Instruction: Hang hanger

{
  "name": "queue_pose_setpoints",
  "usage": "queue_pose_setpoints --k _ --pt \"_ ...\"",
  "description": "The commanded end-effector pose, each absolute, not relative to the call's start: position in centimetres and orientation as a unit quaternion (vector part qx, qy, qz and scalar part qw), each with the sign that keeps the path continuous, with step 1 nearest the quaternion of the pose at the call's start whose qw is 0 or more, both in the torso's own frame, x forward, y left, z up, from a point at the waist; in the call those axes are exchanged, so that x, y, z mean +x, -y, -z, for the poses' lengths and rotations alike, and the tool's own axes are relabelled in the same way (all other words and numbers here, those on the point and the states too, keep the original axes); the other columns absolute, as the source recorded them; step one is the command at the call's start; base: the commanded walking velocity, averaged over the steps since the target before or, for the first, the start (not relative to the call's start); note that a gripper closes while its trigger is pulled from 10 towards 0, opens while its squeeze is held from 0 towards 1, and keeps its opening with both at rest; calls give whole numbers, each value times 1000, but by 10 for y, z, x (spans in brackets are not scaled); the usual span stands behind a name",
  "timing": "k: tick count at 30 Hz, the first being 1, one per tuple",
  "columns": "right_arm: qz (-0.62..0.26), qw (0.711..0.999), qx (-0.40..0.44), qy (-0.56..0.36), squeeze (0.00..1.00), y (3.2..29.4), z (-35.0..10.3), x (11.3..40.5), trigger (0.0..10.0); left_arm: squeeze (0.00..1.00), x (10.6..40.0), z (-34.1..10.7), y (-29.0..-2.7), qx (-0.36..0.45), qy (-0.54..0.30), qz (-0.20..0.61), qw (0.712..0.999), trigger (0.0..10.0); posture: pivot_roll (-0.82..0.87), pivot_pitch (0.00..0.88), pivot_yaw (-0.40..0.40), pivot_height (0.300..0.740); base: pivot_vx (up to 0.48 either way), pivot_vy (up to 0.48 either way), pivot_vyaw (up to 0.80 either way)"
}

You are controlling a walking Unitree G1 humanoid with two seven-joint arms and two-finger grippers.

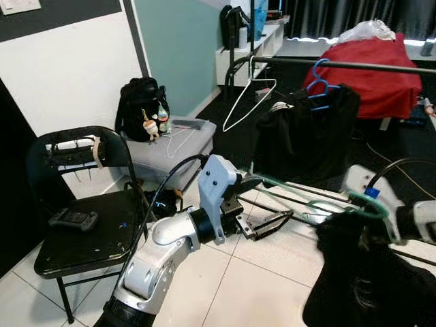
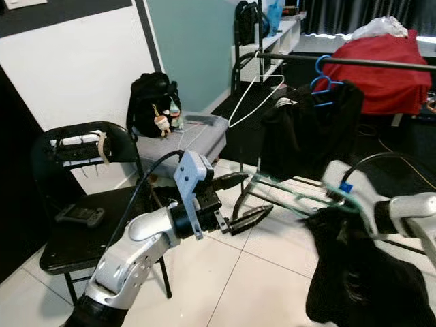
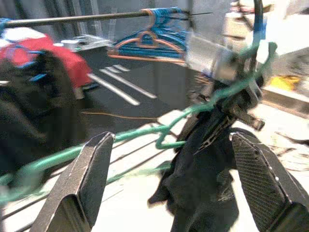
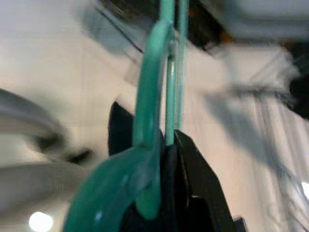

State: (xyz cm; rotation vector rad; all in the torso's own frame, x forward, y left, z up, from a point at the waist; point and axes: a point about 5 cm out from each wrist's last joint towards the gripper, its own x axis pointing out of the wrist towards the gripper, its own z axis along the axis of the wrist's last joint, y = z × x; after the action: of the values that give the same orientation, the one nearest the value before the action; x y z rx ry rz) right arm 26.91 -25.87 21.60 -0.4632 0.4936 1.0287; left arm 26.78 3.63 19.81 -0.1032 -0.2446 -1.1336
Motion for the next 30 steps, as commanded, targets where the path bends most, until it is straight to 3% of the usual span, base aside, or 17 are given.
queue_pose_setpoints --k 1,2,3,4,5,6,7,14,15,16,18,22,30 --pt "-502 814 -211 -203 0 252 -230 269 0 1000 270 -193 -41 -51 101 535 837 10000 -241 0 41 740 0 0 0" --pt "-551 795 -164 -195 0 247 -243 260 0 1000 268 -193 -44 -61 97 550 827 10000 -243 0 41 740 0 0 0" --pt "-582 780 -115 -199 0 253 -257 252 0 820 264 -194 -50 -78 93 576 808 10000 -245 0 39 740 0 0 0" --pt "-582 780 -115 -199 0 253 -257 252 0 820 264 -194 -50 -78 93 576 808 10000 -245 0 39 740 0 0 0" --pt "-594 772 -98 -204 0 263 -267 248 0 373 260 -194 -54 -93 87 601 789 10000 -245 0 39 740 0 0 0" --pt "-598 769 -93 -208 0 271 -272 246 0 373 256 -195 -57 -102 84 616 776 10000 -246 0 36 740 0 0 0" --pt "-589 776 -97 -203 0 280 -280 246 0 0 252 -195 -61 -112 83 633 762 10000 -248 0 36 740 0 0 0" --pt "-575 789 -113 -186 0 300 -293 249 0 0 247 -200 -71 -139 85 659 735 10000 -243 0 38 740 0 0 0" --pt "-566 798 -117 -173 0 311 -303 247 0 0 241 -204 -81 -156 87 687 705 10000 -238 0 39 740 0 0 0" --pt "-566 798 -117 -173 0 311 -303 247 0 0 241 -204 -81 -156 87 687 705 10000 -238 0 39 740 0 0 0" --pt "-559 805 -121 -157 0 320 -317 242 0 0 235 -210 -94 -178 91 719 665 10000 -236 0 40 740 0 0 0" --pt "-560 806 -133 -139 0 319 -338 236 0 0 235 -209 -97 -178 89 734 650 10000 -240 0 45 740 0 0 0" --pt "-563 806 -140 -118 0 317 -356 232 0 0 239 -206 -97 -181 86 734 649 10000 -247 0 49 740 0 0 0"
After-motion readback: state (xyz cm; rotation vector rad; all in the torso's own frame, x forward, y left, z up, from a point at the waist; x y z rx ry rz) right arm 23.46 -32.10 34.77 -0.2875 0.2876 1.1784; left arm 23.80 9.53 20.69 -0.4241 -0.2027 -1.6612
